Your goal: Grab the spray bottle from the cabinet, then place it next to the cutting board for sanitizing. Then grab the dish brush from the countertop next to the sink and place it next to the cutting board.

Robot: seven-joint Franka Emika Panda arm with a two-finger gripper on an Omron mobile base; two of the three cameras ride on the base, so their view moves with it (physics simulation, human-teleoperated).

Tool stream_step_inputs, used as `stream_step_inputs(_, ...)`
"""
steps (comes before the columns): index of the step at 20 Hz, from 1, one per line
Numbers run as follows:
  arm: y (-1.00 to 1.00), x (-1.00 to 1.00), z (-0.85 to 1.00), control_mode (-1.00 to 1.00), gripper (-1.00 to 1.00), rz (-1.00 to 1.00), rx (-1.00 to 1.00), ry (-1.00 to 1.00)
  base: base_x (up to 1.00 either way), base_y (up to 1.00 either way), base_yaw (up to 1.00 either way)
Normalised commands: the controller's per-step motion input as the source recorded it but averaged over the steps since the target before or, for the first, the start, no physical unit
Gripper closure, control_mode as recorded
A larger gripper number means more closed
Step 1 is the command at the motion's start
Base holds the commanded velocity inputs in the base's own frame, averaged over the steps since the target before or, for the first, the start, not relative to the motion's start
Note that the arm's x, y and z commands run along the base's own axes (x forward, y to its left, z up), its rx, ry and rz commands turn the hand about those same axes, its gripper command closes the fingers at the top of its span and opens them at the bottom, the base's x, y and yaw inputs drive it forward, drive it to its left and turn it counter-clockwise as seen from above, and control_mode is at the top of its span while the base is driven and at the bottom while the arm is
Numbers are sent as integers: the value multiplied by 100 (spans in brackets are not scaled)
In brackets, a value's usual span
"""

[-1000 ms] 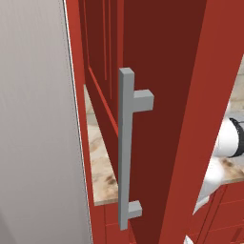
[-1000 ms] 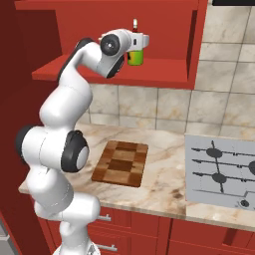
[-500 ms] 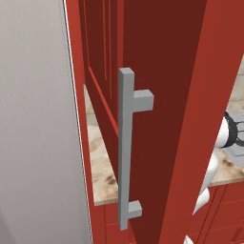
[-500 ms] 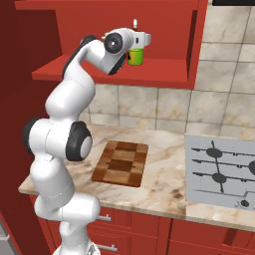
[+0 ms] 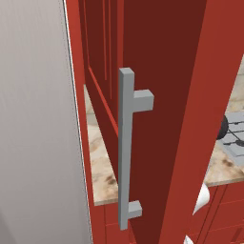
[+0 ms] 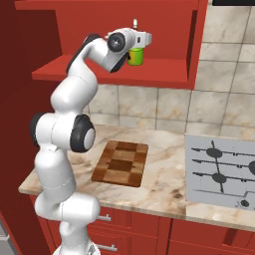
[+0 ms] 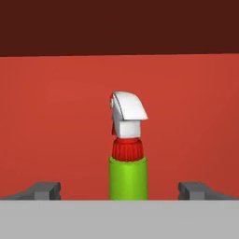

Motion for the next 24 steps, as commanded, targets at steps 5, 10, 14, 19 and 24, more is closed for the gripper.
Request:
stream_step_inputs(5,0,25,-1,-100,-100,0,0,0,0,0,0)
stream_step_inputs(10,0,26,-2,-100,100,0,0,0,0,0,0)
stream_step_inputs(14,0,26,-3,-100,100,0,0,0,0,0,0)
stream_step_inputs(19,-2,8,-1,-100,100,0,0,0,0,0,0)
stream_step_inputs(24,-16,0,0,-100,100,0,0,0,0,0,0)
